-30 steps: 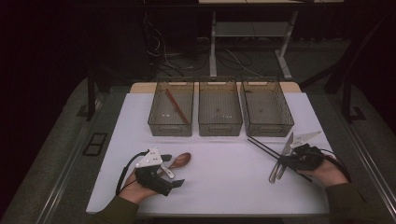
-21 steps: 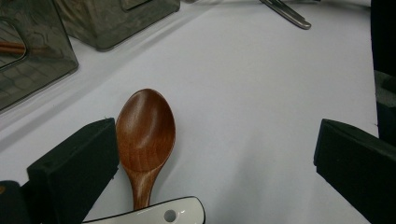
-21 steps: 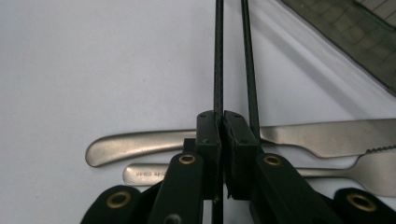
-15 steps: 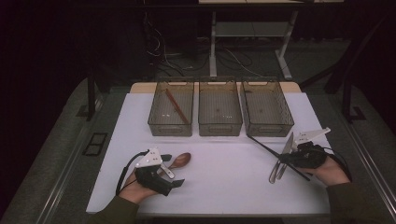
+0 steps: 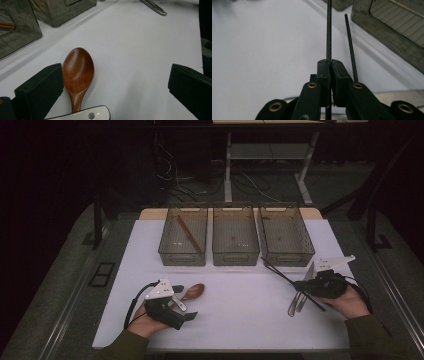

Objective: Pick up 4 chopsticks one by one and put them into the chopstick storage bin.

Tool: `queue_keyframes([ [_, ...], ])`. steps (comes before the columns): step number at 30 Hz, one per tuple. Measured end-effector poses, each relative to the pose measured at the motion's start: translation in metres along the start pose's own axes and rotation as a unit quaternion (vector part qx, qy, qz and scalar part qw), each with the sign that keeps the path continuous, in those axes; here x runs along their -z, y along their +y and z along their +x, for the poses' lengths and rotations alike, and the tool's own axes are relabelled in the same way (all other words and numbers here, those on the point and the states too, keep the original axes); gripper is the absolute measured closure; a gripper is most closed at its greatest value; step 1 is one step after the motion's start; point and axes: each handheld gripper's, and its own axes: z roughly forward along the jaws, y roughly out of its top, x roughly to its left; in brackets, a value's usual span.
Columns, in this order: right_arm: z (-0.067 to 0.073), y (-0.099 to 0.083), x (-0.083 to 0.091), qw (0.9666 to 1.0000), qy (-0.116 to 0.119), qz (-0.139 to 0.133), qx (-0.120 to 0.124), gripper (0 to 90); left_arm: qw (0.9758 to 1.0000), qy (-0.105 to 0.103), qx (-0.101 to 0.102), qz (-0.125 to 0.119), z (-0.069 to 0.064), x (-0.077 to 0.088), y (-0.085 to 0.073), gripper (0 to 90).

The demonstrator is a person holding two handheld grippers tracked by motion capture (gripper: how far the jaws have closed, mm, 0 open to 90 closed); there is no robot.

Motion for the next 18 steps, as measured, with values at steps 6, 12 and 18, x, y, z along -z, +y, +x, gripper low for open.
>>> queue_keyframes([
  [6,0.005,0.006,-0.003,0.9998,0.008,-0.019,-0.005,84.8,1.0,0.0,0.0,0.0,0.0,0.0,0.0,0.0],
  [12,0.011,0.014,-0.01,0.9995,0.014,-0.029,0.001,84.8,1.0,0.0,0.003,-0.002,0.0,0.0,0.0,0.0],
  [18,0.019,0.024,-0.02,0.9991,0.019,-0.037,0.009,84.8,1.0,-0.001,0.0,0.001,0.0,0.0,0.0,0.0],
])
